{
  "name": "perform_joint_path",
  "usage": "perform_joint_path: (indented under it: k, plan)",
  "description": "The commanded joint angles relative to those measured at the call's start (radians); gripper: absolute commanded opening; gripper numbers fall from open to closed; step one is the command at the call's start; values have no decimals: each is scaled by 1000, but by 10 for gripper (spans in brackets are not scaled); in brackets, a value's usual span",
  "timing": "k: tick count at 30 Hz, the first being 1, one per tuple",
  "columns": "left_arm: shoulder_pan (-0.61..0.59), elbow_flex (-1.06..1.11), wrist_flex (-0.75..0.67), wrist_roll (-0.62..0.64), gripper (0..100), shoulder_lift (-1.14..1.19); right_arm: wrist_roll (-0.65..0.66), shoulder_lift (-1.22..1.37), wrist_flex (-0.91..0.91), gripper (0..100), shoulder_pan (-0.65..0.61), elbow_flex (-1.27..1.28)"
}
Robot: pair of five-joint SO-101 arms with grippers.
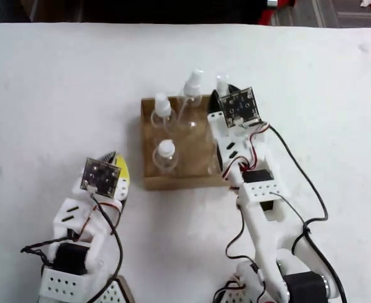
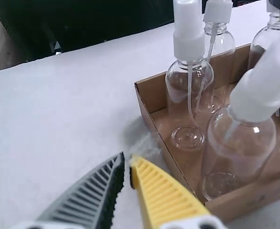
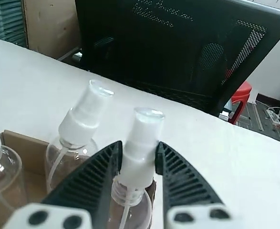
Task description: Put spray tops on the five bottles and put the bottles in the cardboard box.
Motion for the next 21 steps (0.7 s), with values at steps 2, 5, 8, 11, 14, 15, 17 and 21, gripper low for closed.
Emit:
perform_joint_path:
  k: [2, 5, 8, 11, 14, 15, 17, 21]
  plan:
    - [13, -20, -25, -12, 23, -16, 3, -33, -24, 18, 4, -6]
    - [13, -20, -25, -12, 23, -16, 6, -42, -27, 22, 2, 15]
    - [13, -20, -25, -12, 23, -16, 3, -42, -27, 85, 2, 25]
    - [13, -20, -25, -12, 23, -16, 3, -38, -25, 169, 2, 26]
    - [13, -20, -25, -12, 23, -16, 2, -42, -25, 198, 2, 26]
    - [13, -20, -25, -12, 23, -16, 2, -42, -25, 197, 2, 26]
    - [13, -20, -25, -12, 23, -16, 2, -42, -25, 197, 2, 26]
    - [13, -20, -25, -12, 23, -16, 2, -44, -27, 197, 2, 25]
